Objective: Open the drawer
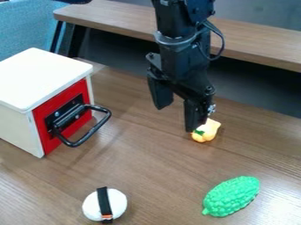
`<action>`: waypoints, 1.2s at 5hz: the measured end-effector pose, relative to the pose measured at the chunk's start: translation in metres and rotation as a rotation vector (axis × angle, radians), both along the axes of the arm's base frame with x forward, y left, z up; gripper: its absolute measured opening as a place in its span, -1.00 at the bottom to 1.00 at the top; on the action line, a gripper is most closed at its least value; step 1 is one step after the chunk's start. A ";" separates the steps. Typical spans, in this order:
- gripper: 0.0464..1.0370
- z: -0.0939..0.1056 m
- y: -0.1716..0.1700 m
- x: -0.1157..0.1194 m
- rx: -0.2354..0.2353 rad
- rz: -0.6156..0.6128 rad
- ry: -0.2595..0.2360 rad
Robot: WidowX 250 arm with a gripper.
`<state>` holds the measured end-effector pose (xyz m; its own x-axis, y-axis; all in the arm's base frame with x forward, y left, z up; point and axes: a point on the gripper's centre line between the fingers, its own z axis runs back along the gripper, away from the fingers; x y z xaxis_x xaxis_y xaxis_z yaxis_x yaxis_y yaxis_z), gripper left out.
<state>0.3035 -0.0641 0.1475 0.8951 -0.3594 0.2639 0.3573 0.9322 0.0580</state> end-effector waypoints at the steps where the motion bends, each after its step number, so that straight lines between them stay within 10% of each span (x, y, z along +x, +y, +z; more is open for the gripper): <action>1: 0.93 -0.010 0.000 -0.001 0.003 0.000 0.031; 6: 0.93 -0.052 0.086 -0.018 0.005 0.233 0.082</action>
